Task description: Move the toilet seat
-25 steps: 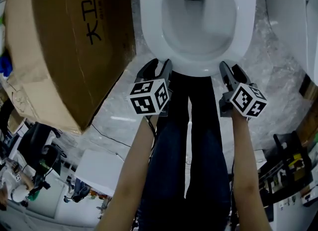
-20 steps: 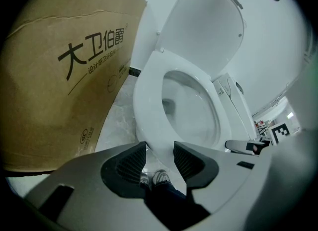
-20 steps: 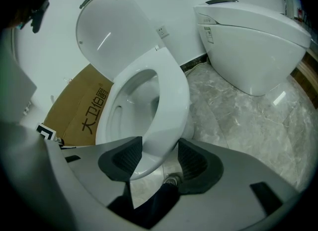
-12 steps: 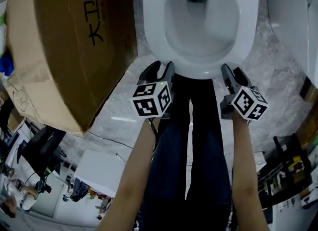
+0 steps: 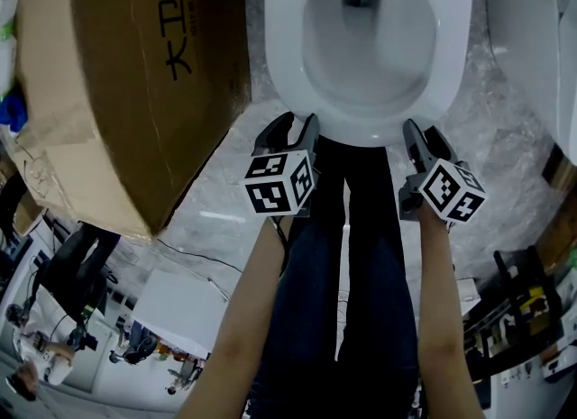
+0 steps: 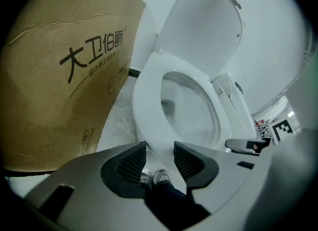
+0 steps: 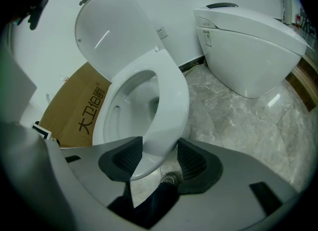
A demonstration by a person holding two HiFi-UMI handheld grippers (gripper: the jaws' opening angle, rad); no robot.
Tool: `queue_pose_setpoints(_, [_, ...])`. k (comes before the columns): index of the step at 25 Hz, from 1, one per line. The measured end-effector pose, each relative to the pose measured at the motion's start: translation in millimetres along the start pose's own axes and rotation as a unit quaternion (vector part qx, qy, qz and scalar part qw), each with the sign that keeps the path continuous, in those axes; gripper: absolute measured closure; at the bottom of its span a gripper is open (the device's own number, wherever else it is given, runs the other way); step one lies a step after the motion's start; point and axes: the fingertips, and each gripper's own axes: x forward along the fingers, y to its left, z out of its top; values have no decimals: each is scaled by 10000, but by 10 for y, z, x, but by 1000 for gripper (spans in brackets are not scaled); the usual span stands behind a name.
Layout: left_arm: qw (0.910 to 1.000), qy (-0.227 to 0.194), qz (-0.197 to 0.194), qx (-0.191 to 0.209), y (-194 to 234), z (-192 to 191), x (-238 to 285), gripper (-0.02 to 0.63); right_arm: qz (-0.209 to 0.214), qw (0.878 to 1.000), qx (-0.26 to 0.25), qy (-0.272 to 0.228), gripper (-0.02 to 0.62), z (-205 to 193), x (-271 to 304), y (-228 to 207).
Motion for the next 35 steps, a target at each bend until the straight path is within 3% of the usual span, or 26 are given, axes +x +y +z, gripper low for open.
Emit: queue_pose_setpoints(35, [9991,-403,-36,117,-292,274,-704,430,75,9985,334,-424,382,267,-640,358])
